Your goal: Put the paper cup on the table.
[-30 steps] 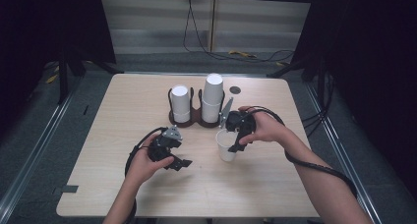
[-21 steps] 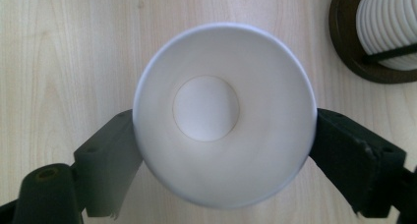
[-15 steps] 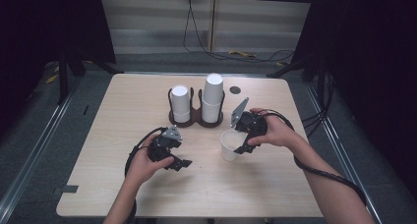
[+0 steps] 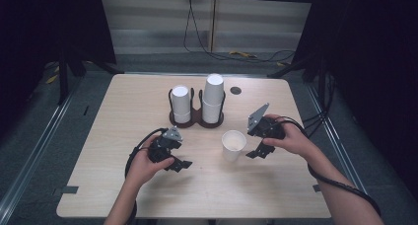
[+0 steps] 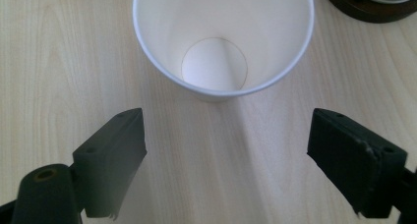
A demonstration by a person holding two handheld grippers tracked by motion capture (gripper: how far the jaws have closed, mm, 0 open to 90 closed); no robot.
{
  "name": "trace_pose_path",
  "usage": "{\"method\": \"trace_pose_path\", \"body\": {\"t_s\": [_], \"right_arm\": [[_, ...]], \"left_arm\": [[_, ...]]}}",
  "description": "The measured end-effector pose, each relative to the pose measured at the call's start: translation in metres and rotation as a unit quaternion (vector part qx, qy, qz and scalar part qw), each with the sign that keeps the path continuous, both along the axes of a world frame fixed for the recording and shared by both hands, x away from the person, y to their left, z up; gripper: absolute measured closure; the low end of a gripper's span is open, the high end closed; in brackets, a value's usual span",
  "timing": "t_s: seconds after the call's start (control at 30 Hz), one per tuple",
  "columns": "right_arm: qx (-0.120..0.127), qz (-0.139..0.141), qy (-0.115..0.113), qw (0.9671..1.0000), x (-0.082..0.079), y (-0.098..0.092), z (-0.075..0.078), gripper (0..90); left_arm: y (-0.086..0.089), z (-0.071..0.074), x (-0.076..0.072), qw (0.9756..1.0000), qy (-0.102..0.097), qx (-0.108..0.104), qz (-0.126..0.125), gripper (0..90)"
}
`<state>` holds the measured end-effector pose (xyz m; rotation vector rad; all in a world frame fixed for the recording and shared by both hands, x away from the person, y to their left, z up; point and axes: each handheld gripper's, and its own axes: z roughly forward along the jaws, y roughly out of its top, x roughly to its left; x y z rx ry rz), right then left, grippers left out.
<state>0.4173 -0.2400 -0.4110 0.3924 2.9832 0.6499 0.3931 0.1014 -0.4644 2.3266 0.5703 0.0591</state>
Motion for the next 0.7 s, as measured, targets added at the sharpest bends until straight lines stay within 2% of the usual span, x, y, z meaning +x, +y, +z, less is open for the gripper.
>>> {"method": "trace_pose_path", "body": {"t_s": [0.07, 0.13, 0.17, 0.23, 0.47, 0.63, 0.7], "right_arm": [[0.011, -0.009, -0.007, 0.9999, -0.002, -0.005, -0.001, 13.9], [0.024, -0.018, -0.007, 0.9995, -0.003, -0.01, -0.004, 14.0], [0.029, -0.017, -0.008, 0.9994, -0.004, -0.012, -0.005, 13.9], [0.035, -0.023, -0.007, 0.9991, -0.007, -0.015, -0.007, 13.9], [0.048, -0.043, -0.002, 0.9979, -0.015, -0.026, -0.016, 13.9], [0.071, -0.053, -0.008, 0.996, -0.021, -0.033, -0.022, 13.8], [0.068, -0.058, -0.01, 0.9959, -0.024, -0.035, -0.025, 13.8]], "left_arm": [[0.001, 0.0, 0.001, 1.0, -0.002, 0.007, -0.005, 16.7], [0.001, 0.0, 0.002, 0.9999, 0.001, 0.007, -0.008, 16.7], [0.001, -0.001, 0.001, 1.0, 0.002, 0.001, -0.002, 16.7], [0.001, -0.001, 0.001, 1.0, 0.006, -0.001, 0.0, 16.6], [0.003, -0.001, 0.001, 1.0, 0.002, 0.003, -0.001, 16.7], [0.004, -0.004, 0.001, 1.0, 0.007, -0.002, 0.002, 16.7], [0.005, -0.004, 0.0, 1.0, 0.005, -0.002, 0.004, 16.6]]}}
